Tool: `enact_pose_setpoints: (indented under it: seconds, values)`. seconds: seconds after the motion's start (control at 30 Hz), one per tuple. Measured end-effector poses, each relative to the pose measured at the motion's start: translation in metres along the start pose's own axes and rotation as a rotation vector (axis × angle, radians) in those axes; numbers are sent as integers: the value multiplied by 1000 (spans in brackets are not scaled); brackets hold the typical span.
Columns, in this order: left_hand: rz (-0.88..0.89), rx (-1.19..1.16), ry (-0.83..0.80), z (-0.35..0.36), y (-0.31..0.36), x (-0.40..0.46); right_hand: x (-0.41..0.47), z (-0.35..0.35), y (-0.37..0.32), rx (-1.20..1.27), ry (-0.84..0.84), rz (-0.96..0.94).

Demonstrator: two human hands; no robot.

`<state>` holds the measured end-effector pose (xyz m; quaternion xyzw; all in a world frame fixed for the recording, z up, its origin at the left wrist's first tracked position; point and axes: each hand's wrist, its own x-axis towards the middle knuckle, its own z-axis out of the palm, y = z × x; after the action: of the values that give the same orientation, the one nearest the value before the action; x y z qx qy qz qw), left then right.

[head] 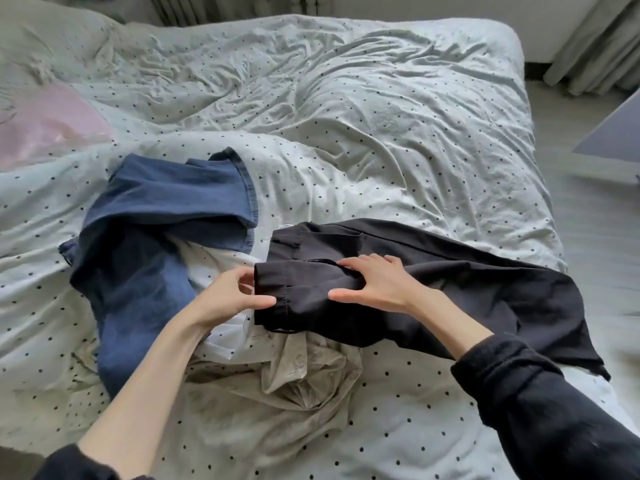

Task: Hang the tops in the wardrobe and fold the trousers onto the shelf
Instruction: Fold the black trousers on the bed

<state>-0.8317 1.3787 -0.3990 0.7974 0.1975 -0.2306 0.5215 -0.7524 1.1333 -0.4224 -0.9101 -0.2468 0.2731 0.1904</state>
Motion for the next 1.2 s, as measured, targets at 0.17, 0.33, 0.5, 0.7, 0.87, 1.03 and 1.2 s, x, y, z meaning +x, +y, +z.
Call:
enact_pose_setpoints:
  seconds: [0.17, 0.33, 0.5, 0.7, 0.87, 1.03, 1.2]
  values:
    - [90, -23, 157, -4, 5, 1, 14, -16, -7, 64, 96, -68]
    - [124, -106, 45, 8, 23, -1, 12, -45, 6, 386, 279, -29]
    - [91, 20, 107, 11, 29, 3, 7, -50, 14, 478, 317, -47]
    - [201, 20, -54, 9, 47, 14, 4, -58, 21, 556, 321, -79]
    - [40, 59, 13, 4, 37, 16, 22, -57, 12, 491, 430, -55]
    - [-28, 127, 325, -3, 28, 25, 63, -48, -7, 214, 518, 36]
    - [-139, 224, 492, 12, 19, 42, 62, -17, -10, 68, 578, 134]
